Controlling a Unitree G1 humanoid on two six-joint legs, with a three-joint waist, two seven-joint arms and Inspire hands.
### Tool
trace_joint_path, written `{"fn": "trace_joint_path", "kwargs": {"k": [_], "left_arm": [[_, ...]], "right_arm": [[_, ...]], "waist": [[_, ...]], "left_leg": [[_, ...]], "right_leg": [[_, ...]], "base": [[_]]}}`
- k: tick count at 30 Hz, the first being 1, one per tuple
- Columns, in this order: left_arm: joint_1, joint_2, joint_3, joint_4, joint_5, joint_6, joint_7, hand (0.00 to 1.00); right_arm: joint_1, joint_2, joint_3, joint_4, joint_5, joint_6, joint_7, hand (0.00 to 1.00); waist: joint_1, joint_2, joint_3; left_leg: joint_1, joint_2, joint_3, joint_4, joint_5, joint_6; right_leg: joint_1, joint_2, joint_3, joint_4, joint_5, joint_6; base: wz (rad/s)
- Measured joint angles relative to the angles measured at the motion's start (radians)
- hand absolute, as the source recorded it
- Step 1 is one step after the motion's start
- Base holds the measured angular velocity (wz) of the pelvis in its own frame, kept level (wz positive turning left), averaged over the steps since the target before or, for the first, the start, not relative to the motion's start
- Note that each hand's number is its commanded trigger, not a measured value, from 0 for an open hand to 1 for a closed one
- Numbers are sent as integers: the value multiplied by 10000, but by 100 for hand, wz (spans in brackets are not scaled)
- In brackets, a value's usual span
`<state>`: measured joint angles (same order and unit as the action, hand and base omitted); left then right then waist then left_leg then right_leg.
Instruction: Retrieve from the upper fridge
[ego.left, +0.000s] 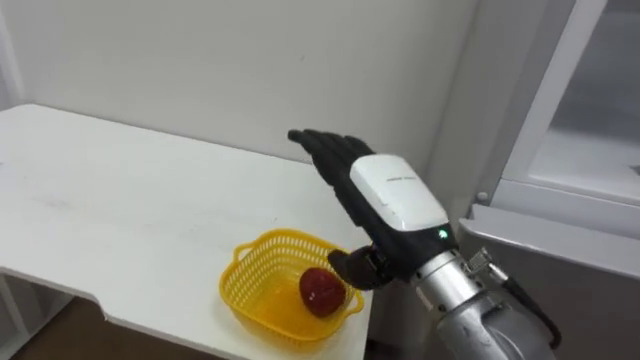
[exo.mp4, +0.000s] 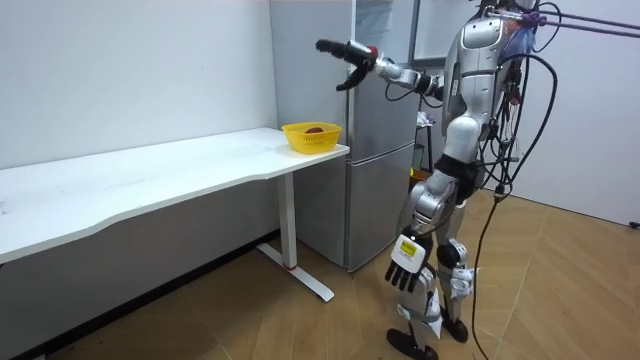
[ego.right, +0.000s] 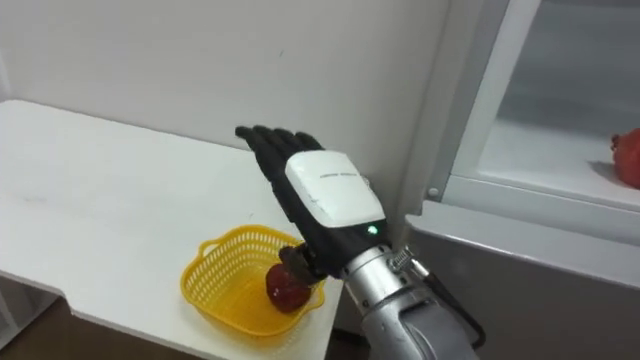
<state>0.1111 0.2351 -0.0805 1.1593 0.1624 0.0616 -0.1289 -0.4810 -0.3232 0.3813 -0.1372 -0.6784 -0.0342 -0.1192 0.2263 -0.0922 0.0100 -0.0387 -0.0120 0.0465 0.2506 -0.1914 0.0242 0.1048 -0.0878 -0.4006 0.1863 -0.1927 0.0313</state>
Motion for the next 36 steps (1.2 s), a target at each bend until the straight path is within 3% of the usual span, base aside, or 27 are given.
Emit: {"fn": "trace_joint_path", "kwargs": {"k": [4,6,13,18,25,30,36], "left_arm": [[80,-80,-11,-7,-15,-80,49,0],[170,-88,-12,-6,-14,-175,38,0],[223,-90,-12,32,-123,-179,57,0],[434,-98,-5,32,-136,-277,174,0],[716,-210,16,103,-140,-398,306,0],[911,-217,277,121,-140,-396,305,0],[1009,-215,287,123,-141,-397,314,0]], "right_arm": [[10,6,-149,-645,171,-210,-147,0],[27,21,-190,-998,511,-248,-233,0],[103,107,-626,-1660,1299,-431,-422,0],[705,171,-1711,-2501,2090,-966,-1117,0],[1302,162,-2832,-2787,2375,-1205,-2170,0],[1616,99,-3677,-2778,2415,-1266,-3019,0],[1919,57,-3858,-2767,2823,-1376,-3324,0]], "waist": [[-187,179,15],[-377,171,-32],[-601,201,-40],[-1037,242,-76],[-1493,400,-97],[-1741,313,-147],[-1944,238,-161]], "left_leg": [[315,29,217,-205,18,0],[362,81,254,-241,17,-1],[534,128,482,-286,16,-1],[582,132,479,-280,16,-1],[858,159,641,-370,15,-5],[864,167,659,-365,19,-7],[861,164,661,-360,18,-6]], "right_leg": [[142,6,172,-3,0,0],[161,5,184,-5,0,0],[209,21,421,-1,2,-2],[265,23,426,-2,4,-3],[405,48,647,10,5,-5],[387,57,684,16,14,-20],[406,56,678,16,15,-22]], "base": [[-16],[-5],[-9],[0],[-10],[-1],[2]]}}
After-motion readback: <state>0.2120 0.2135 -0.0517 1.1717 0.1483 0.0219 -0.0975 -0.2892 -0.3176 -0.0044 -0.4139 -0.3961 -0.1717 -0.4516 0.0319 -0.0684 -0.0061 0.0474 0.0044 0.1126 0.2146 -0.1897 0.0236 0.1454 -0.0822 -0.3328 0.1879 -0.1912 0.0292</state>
